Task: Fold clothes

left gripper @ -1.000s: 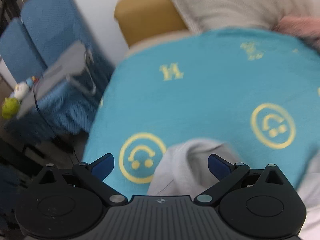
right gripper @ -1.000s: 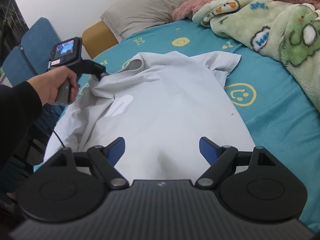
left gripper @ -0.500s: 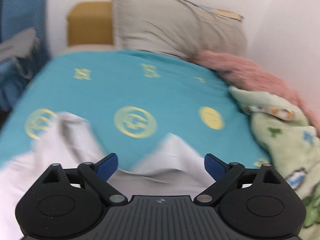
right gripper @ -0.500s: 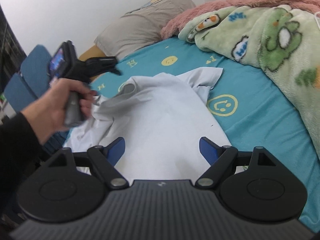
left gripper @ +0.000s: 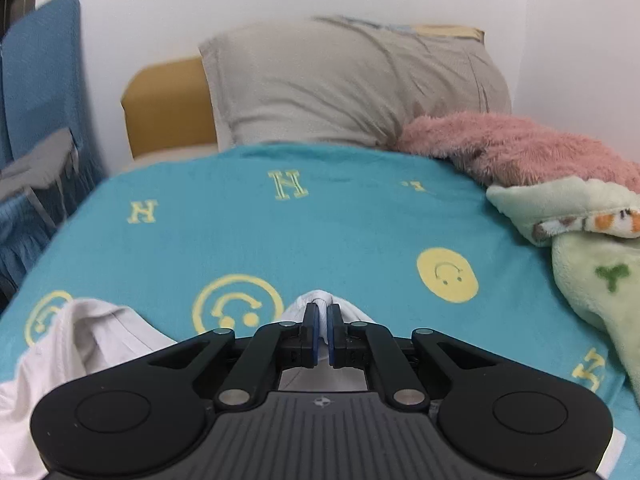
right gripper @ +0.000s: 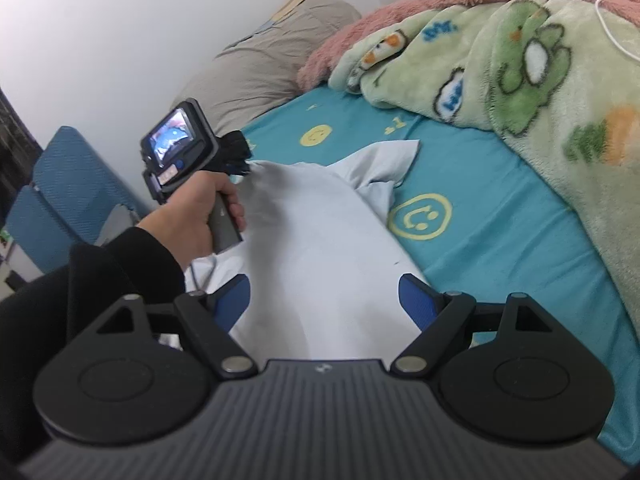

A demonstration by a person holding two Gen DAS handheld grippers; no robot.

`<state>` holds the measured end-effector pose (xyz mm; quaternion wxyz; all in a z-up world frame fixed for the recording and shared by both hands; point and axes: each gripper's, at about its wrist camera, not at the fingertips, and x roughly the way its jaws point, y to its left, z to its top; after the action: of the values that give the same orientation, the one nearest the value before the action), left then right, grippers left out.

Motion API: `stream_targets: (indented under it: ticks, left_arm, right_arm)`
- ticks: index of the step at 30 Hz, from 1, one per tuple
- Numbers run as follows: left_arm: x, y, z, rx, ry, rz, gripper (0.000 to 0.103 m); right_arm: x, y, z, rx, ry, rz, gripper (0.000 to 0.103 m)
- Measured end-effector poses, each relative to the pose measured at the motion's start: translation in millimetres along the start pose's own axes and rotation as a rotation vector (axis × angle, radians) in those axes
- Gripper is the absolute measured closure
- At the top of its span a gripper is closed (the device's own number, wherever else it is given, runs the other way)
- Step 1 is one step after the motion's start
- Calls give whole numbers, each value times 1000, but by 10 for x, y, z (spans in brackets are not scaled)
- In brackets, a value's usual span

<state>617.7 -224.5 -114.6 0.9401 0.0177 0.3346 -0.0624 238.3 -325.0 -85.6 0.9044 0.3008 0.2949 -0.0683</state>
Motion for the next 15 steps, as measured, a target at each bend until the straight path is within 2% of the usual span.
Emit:
stream_targets:
  ticks: [1, 2, 3, 4, 5, 7, 9, 11, 15]
  left_arm:
    - [-40, 15, -6, -13, 4, -19, 86]
    - [-84, 32, -14, -25, 7, -37, 66]
    - [-170, 64, -35, -28, 9, -45, 54]
    - [-261, 96, -58, -31, 10, -53, 33]
    - [-408, 138, -98, -35, 6, -49, 24]
    - [-766, 241, -234, -44, -5, -65, 23]
    - [-1177, 294, -431, -12, -17, -90, 23]
    - [-1628, 404, -648, 16, -63, -114, 20]
    - [-2630, 717, -1086, 34, -107, -62, 18]
  right_arm:
    - [8, -9, -2, -7, -3, -3, 20]
    - [11, -16, -4, -17, -10, -6, 20]
    - [11, -19, -3, -30, -23, -25, 20]
    - [8, -20, 4, -40, -35, -40, 20]
    - [4, -22, 13, -48, -44, -50, 20]
    - [-20, -12, 32, -60, -67, -55, 20]
    - [-58, 30, 45, -96, -95, -62, 20]
    - [-104, 69, 58, -136, -118, -72, 20]
    - [-283, 146, 38, -180, -139, -24, 20]
